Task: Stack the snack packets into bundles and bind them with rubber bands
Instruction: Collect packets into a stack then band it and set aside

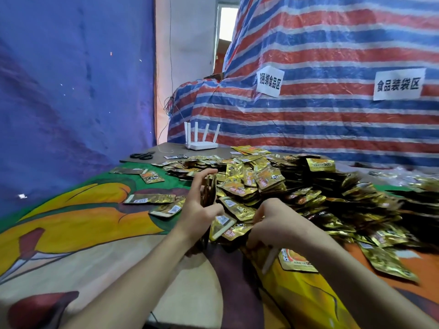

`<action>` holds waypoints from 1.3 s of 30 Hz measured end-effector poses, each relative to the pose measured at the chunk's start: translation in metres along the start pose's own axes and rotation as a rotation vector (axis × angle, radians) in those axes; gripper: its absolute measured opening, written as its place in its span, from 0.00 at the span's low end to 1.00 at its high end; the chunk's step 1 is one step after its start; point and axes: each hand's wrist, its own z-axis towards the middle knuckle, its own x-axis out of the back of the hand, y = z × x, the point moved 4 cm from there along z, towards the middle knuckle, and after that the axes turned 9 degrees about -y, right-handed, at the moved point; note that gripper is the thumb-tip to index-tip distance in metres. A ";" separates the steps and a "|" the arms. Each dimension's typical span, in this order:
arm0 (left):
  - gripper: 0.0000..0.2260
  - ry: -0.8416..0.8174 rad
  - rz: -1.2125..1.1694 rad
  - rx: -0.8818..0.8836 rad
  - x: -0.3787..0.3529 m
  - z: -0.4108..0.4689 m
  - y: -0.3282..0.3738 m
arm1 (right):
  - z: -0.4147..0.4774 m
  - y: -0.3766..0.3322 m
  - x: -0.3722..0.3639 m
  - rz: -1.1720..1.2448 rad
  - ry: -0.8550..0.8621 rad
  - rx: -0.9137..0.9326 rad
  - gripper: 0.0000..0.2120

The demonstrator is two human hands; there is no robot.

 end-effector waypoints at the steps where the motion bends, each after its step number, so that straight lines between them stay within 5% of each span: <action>1: 0.30 -0.008 -0.013 0.011 -0.001 0.001 -0.001 | -0.001 0.000 0.002 0.038 0.083 0.010 0.18; 7: 0.31 -0.091 -0.074 0.018 -0.016 0.002 -0.004 | -0.006 0.000 -0.012 0.668 0.297 0.207 0.31; 10: 0.31 -0.079 -0.179 0.059 -0.021 0.002 -0.003 | -0.007 -0.007 -0.014 0.819 0.493 0.334 0.17; 13: 0.33 -0.063 -0.290 0.115 -0.025 0.004 -0.005 | -0.006 -0.014 -0.027 0.893 0.443 0.329 0.03; 17: 0.39 -0.066 -0.207 0.069 -0.030 0.002 0.000 | -0.015 -0.014 -0.036 0.899 0.298 0.329 0.20; 21: 0.38 -0.151 -0.129 -0.039 -0.036 -0.004 0.003 | -0.020 0.009 -0.020 0.731 0.300 0.324 0.26; 28: 0.42 -0.582 0.235 -0.082 -0.089 -0.016 0.016 | -0.034 0.064 0.021 0.368 0.340 0.135 0.19; 36: 0.36 -0.462 0.066 -0.130 -0.101 -0.020 0.028 | -0.074 0.195 0.124 -0.397 0.455 -0.451 0.03; 39: 0.36 -0.423 0.038 -0.116 -0.093 -0.020 0.021 | -0.092 0.239 0.137 -0.546 0.380 -0.634 0.11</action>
